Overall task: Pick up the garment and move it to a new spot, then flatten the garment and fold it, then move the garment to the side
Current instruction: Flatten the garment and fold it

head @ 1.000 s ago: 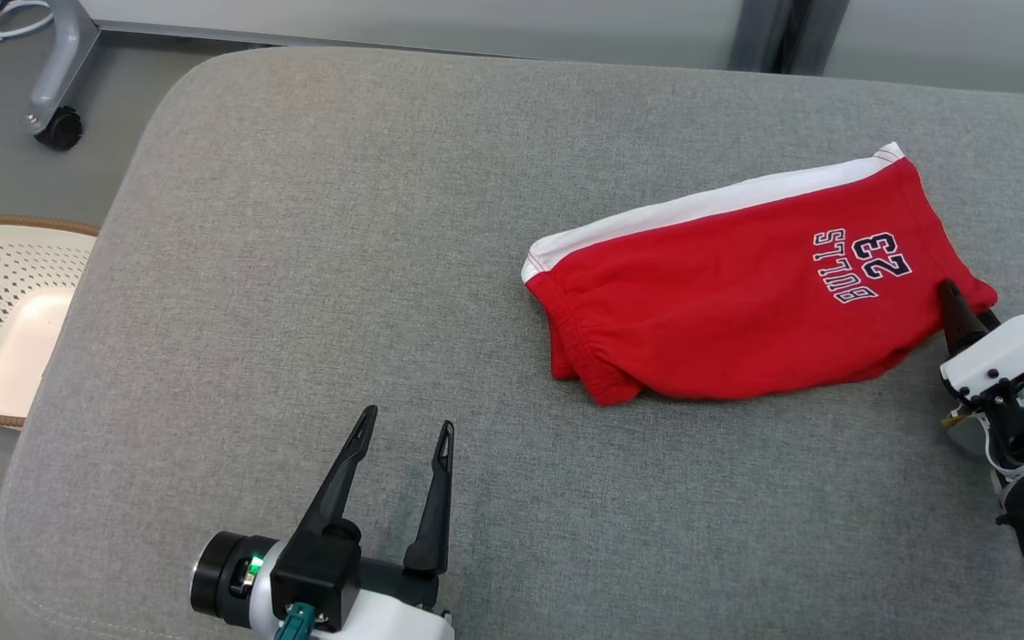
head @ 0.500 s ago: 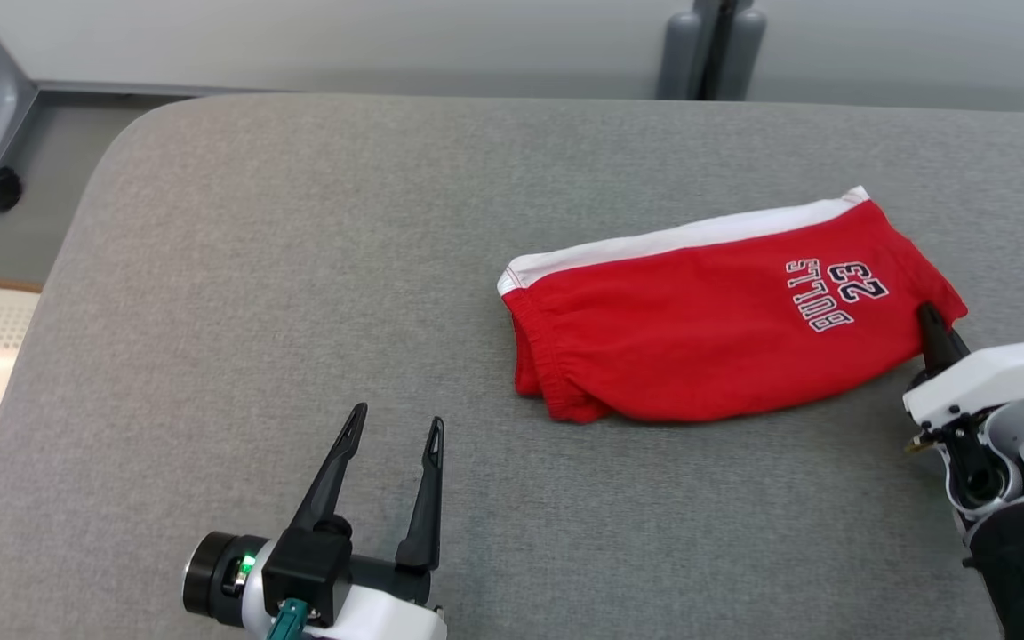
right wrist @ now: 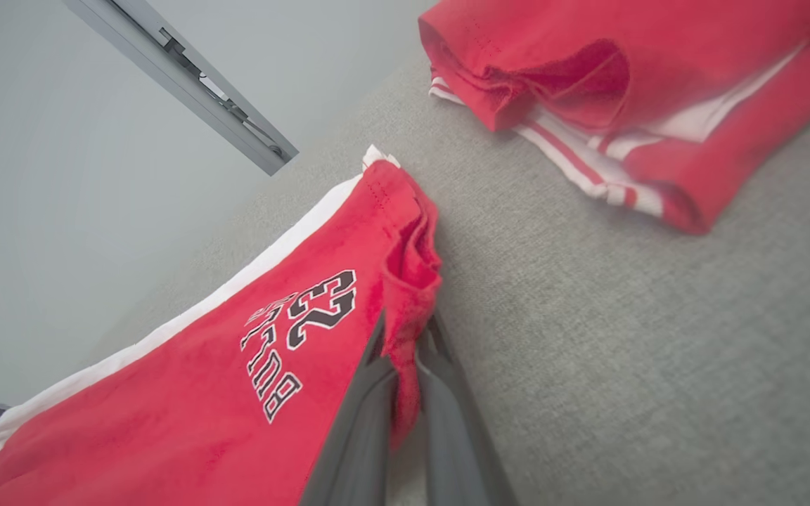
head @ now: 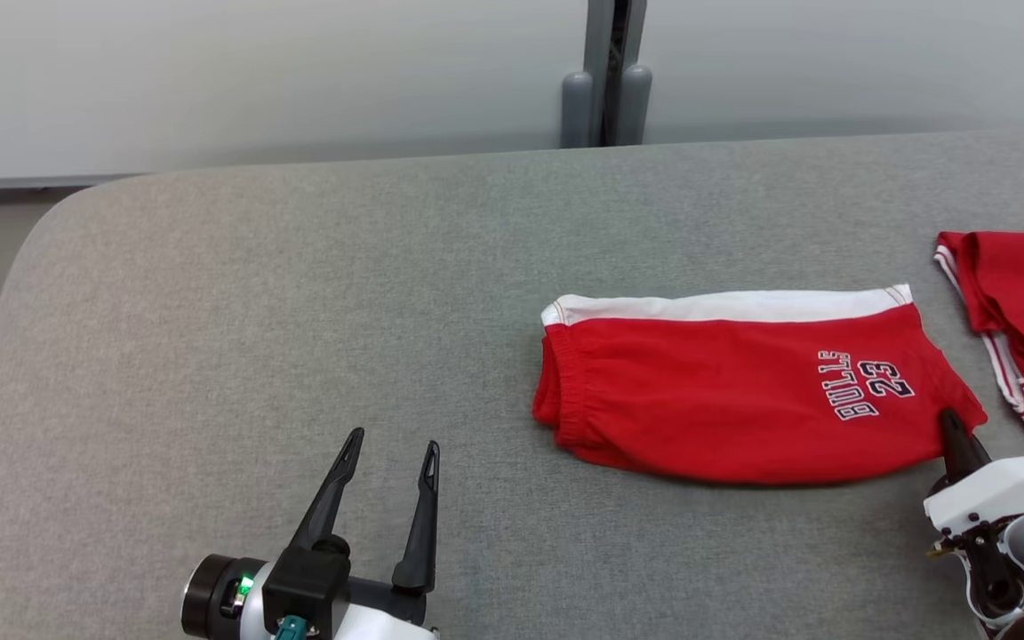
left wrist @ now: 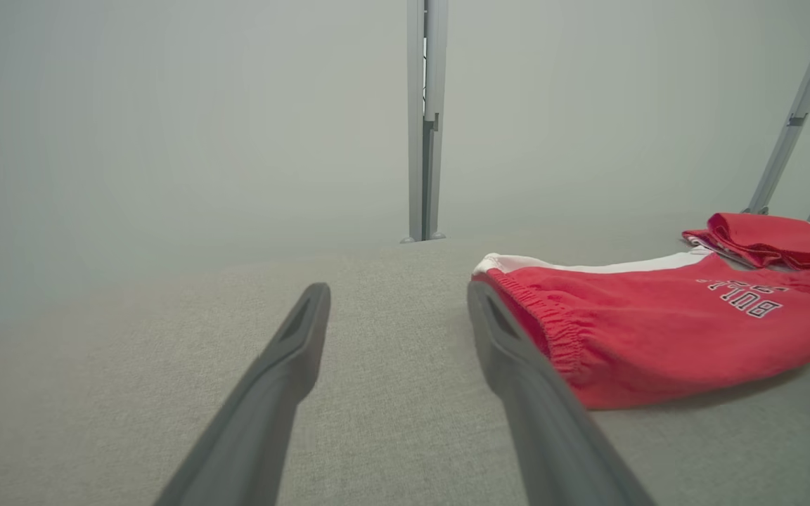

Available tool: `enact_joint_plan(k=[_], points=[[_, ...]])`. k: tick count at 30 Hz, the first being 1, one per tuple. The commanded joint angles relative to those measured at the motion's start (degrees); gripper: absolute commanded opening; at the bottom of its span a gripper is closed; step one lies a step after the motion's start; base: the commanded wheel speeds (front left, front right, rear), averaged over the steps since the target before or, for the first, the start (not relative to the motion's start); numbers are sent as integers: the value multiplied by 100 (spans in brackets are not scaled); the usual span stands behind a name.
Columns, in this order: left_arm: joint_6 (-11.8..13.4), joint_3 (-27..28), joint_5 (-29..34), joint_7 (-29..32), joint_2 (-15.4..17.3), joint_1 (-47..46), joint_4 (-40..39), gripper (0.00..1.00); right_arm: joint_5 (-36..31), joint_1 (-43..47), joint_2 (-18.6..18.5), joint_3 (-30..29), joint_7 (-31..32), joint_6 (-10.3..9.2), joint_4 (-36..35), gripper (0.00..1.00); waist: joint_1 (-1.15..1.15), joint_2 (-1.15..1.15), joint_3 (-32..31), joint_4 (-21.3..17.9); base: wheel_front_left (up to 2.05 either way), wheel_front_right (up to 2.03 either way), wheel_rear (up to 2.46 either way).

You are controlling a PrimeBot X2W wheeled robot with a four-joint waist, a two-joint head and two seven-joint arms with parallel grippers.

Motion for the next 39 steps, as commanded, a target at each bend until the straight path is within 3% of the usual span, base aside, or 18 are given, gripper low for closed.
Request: enact_joint_plan(k=[1, 9, 16, 25, 39], points=[[-13, -10, -34, -24, 17, 54, 21, 100, 31, 79, -81, 42, -57, 0, -26, 0, 0, 0, -101, -99, 0, 0, 0], [-33, -84, -102, -24, 17, 86, 122, 100, -30, 19, -90, 267, -168, 0, 18, 0, 0, 0, -325, -174, 0, 0, 0], [-45, -136, -110, -24, 17, 98, 156, 100, -139, -94, 10, 571, -297, 0, -404, 0, 0, 0, -440, -35, 0, 0, 0], [-1, -221, -166, -24, 17, 133, 180, 100, -472, -340, 297, 1137, -237, 0, -1073, 0, 0, 0, -532, 260, 0, 0, 0], [-39, -231, -129, -24, 18, 199, 245, 100, -1033, -86, 678, 1763, 181, 0, -1362, 0, 0, 0, -608, 822, 0, 0, 0]])
